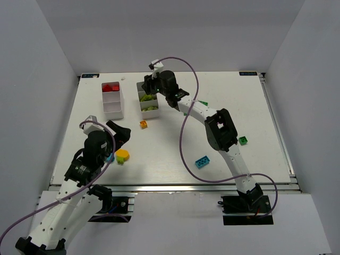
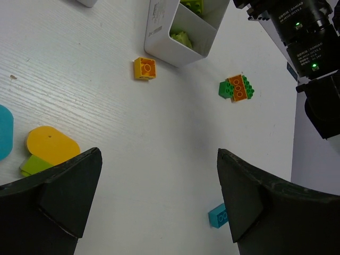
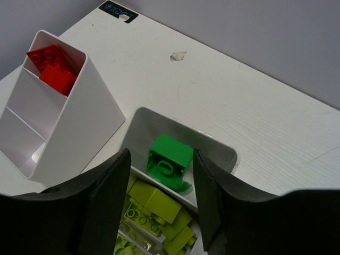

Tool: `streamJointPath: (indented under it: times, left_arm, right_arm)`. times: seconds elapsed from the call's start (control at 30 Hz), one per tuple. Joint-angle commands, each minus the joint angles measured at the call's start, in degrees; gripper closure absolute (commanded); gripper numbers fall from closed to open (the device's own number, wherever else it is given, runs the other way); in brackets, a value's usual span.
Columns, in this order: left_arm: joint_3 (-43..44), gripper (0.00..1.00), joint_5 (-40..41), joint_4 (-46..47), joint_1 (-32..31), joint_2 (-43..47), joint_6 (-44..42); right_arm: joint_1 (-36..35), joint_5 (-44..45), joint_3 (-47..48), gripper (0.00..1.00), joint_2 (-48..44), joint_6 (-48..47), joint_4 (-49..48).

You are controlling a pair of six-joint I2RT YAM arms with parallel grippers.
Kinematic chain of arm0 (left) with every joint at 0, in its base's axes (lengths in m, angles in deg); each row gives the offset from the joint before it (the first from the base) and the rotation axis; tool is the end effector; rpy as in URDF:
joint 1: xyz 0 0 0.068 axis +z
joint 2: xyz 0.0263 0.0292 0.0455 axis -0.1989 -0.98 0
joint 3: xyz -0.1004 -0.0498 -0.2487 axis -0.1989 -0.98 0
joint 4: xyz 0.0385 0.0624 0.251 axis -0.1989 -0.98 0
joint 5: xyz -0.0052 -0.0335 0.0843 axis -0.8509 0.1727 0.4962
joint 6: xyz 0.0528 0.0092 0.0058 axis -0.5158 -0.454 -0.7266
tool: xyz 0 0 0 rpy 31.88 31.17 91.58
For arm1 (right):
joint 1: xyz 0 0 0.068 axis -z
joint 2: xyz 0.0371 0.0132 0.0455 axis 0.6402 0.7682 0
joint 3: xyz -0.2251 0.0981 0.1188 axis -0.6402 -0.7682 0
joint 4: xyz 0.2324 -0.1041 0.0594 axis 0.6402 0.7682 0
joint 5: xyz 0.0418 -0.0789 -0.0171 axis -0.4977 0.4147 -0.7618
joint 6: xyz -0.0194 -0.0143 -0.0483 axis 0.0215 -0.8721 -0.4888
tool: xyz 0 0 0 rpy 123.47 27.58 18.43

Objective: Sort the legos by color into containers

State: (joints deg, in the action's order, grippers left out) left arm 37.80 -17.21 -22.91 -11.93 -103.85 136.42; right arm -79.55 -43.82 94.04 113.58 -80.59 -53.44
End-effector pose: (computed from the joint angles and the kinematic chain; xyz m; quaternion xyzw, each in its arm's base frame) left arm 0.1271 -0.0443 0.2857 -0.2758 0.8092 -0.2121 0.4735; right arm 0.4472 0.3742 0.2436 -0.2288 0.7099 0.2784 0.6051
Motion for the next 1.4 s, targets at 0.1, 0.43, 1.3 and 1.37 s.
streamJointPath:
  times: [0.1,0.43,1.3,1.37]
  left_arm:
    - [-0.6,0.02,0.2,-0.2,0.2,1.2,1.6]
    - [-0.9,0.14,-4.1,5.3,0.2,0.6,-0.5]
    - [51.9,0.19,-8.9,5.7,-14.7,-78.0,-20.1]
    - [60.5,0.19,-7.4,1.8,-15.3,-82.7,-20.7]
  right_arm:
    - [0.0,1.6,0.1,0.31,-0.4,-0.4,-6.2]
    - [2.2,-11.7,-1.8,0.11,-6.7,-3.1,-6.0]
    - [45.8,-46.5,-46.6,0.27,-45.5,-23.1,20.2]
    - [47.6,-46.2,-47.9,0.26,-46.6,-23.4,20.2]
